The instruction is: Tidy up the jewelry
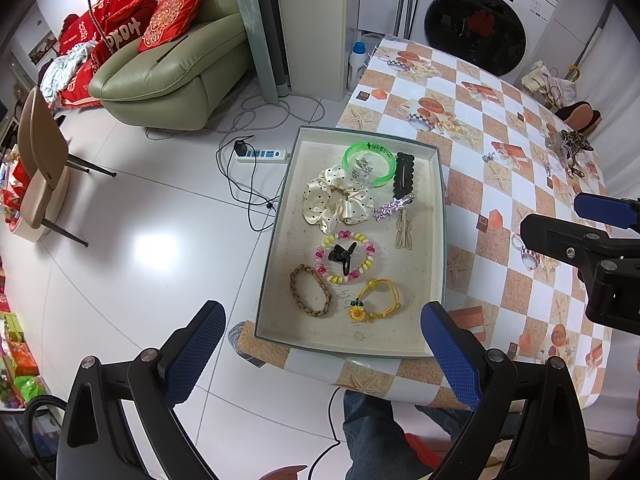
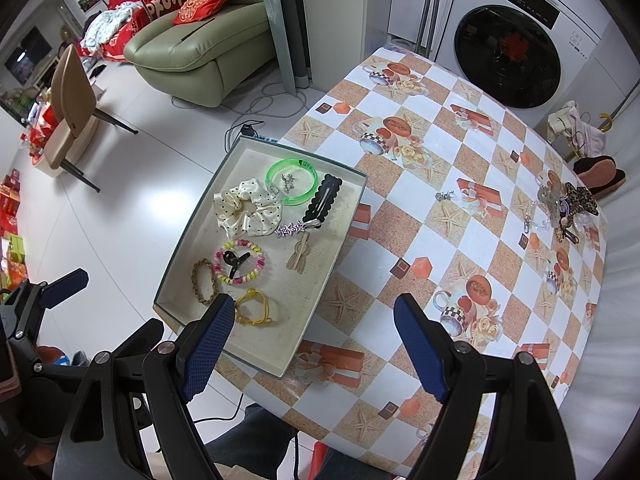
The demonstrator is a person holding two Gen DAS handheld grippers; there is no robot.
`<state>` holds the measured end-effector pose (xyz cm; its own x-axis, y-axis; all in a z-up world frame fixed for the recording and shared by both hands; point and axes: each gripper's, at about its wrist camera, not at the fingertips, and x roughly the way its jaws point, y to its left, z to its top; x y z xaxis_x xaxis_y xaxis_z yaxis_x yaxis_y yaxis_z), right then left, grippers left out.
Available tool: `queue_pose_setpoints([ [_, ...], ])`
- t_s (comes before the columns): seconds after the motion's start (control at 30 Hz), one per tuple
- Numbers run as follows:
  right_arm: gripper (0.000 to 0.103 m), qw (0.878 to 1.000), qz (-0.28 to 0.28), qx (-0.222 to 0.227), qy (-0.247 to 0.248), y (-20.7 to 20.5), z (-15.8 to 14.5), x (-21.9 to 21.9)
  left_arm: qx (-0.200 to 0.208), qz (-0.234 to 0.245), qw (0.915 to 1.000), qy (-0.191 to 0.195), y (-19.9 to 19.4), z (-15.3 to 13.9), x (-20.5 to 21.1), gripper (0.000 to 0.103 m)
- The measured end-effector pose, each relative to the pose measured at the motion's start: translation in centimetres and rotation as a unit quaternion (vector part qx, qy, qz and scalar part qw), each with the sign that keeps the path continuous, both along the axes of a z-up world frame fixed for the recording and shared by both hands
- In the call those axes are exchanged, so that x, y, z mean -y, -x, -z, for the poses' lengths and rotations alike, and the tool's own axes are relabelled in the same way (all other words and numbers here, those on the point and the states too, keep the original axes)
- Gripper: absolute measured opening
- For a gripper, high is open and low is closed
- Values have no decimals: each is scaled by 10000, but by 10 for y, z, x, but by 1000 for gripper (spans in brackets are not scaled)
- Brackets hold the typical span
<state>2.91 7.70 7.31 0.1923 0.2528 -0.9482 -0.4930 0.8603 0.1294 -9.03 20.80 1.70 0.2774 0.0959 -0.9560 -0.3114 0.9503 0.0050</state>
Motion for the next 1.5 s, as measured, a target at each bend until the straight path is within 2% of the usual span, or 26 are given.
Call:
queue_pose_setpoints([
  [1.5, 84, 10000, 2, 3, -16, 3, 0, -1, -8, -36, 10000, -87, 4, -1, -9, 101],
])
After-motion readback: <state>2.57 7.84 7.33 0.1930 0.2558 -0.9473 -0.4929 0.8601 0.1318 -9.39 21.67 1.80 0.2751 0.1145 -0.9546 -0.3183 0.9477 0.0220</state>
